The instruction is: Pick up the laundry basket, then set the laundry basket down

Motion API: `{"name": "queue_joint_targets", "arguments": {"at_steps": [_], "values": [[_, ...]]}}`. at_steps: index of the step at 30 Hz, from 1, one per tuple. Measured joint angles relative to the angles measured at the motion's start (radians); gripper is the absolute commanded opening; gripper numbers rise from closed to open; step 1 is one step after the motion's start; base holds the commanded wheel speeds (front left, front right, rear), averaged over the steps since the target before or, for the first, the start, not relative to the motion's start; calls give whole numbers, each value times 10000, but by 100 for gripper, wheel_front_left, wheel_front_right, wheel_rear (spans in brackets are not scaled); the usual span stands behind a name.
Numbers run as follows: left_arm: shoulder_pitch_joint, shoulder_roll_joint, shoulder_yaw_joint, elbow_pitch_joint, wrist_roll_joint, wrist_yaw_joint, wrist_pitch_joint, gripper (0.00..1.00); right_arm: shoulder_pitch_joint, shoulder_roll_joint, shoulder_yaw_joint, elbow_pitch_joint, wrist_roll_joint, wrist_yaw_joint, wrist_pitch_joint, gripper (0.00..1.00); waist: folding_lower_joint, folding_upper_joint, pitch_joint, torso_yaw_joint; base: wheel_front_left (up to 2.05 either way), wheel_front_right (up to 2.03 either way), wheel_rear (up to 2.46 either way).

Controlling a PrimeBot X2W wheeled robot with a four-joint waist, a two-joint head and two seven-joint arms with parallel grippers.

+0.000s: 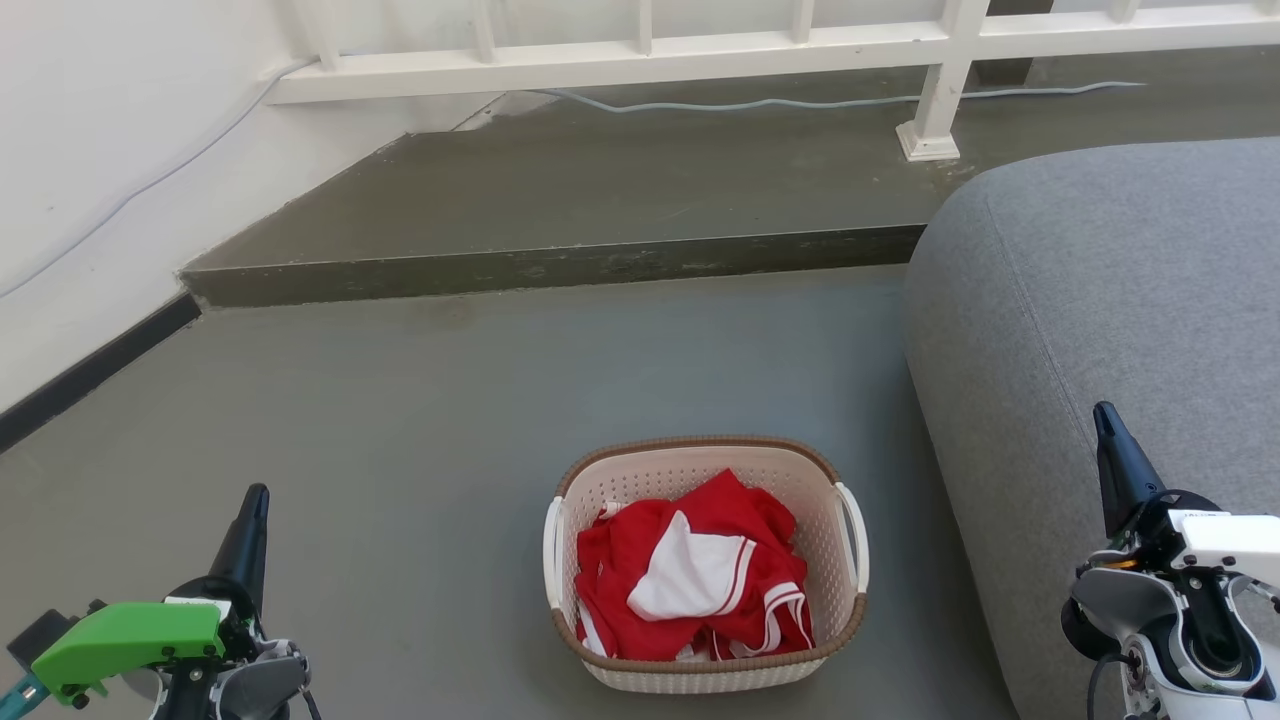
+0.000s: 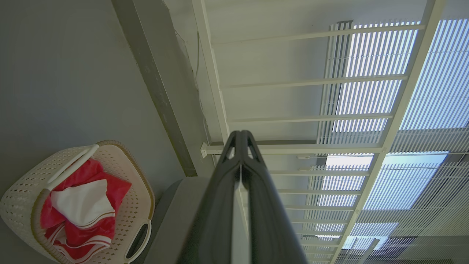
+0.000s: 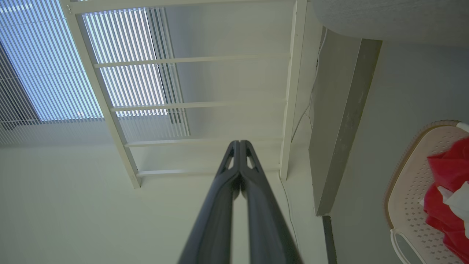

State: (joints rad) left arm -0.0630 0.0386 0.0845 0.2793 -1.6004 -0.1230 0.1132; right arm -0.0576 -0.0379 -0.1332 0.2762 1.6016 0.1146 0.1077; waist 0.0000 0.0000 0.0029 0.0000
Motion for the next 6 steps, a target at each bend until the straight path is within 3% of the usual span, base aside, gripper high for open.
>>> {"name": "queue_joint_targets", "arguments": {"at_steps": [6], "values": [[0,-2,0,-6,0,0,0,0,0,0,-2,0,0,0,0,0,0,0,0,0,0,0,0]]}}
